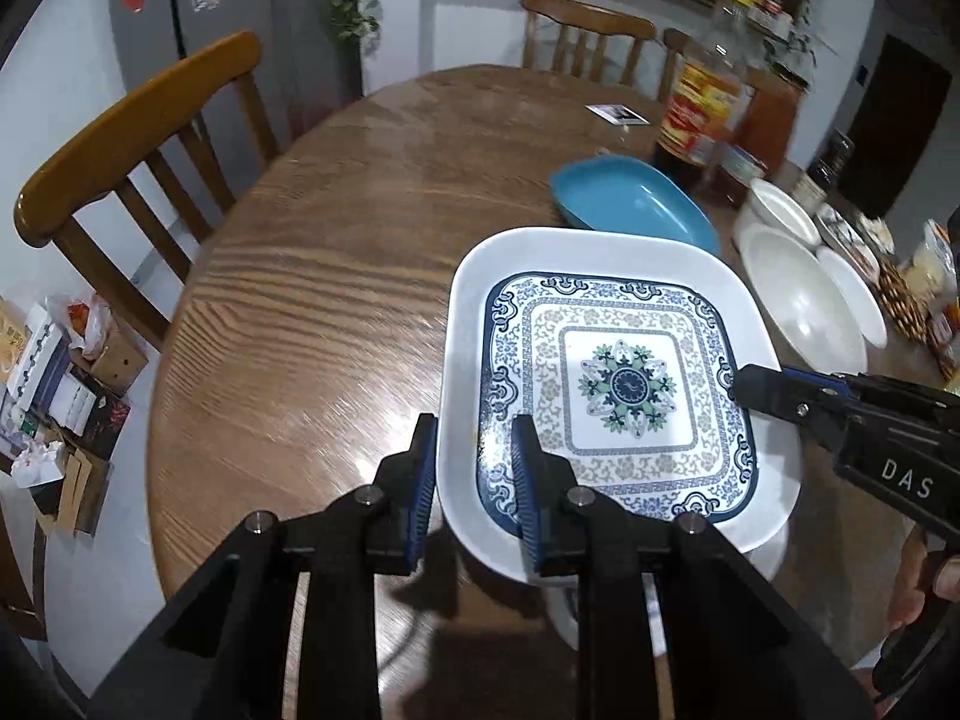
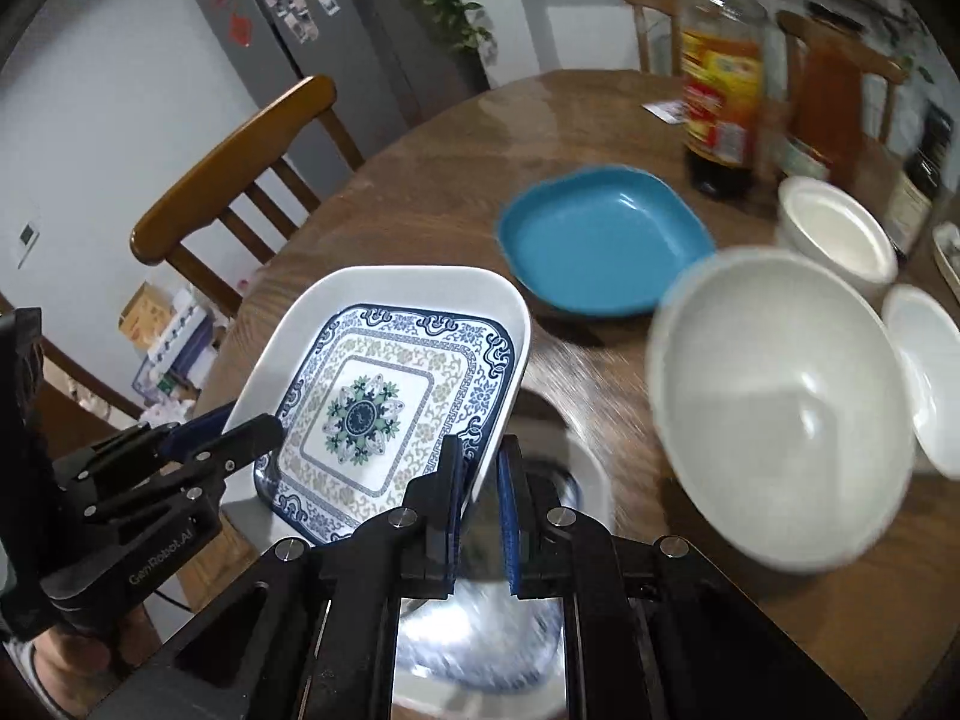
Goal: Organize plates and bowls
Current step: 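Lower the held plate onto the other patterned plate with the left tool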
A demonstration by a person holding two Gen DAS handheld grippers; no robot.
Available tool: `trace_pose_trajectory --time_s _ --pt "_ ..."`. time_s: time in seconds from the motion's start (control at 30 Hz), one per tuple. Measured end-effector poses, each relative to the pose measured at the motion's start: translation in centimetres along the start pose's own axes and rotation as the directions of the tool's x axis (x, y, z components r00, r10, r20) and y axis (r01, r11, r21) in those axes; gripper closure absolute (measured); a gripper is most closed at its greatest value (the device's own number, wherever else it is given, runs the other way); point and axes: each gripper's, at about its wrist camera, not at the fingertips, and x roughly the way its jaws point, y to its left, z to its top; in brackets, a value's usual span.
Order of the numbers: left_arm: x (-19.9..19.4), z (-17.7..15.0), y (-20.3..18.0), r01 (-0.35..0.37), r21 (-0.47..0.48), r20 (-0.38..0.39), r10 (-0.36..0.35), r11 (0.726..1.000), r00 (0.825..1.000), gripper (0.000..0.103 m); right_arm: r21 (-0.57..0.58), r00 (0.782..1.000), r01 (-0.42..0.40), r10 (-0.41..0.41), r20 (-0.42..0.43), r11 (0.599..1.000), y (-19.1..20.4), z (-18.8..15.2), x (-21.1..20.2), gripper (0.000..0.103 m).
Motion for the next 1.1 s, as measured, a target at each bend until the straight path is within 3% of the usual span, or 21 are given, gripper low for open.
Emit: trace_pose_trajectory --time_s 0.23,0.53,0.8,1.1 --pt "-0.1 -2.3 -2.2 0.026 0.036 -0.051 -0.024 0.999 0.998 0.080 0.026 0.999 0.003 -0.002 -0.046 1.000 -1.7 -2.5 -0.6 0.090" --pt "-0.1 -4.8 -2.9 0.050 0.005 -0.110 -0.049 0.999 0.993 0.081 -0.052 0.996 0.019 -0.023 -0.082 0.998 -2.4 -3.5 -0.6 0.090" --pt "1.0 -4.7 -2.6 0.006 0.002 -0.150 -0.005 1.000 0.989 0.081 -0.180 0.992 0.072 -0.090 -0.094 0.981 -0.7 -3.9 0.4 0.090" --pt "1.8 -3.6 -2.0 -0.048 0.023 -0.132 0.051 0.999 0.990 0.081 -0.197 0.991 0.078 -0.098 -0.093 0.977 -0.5 -3.4 0.8 0.090"
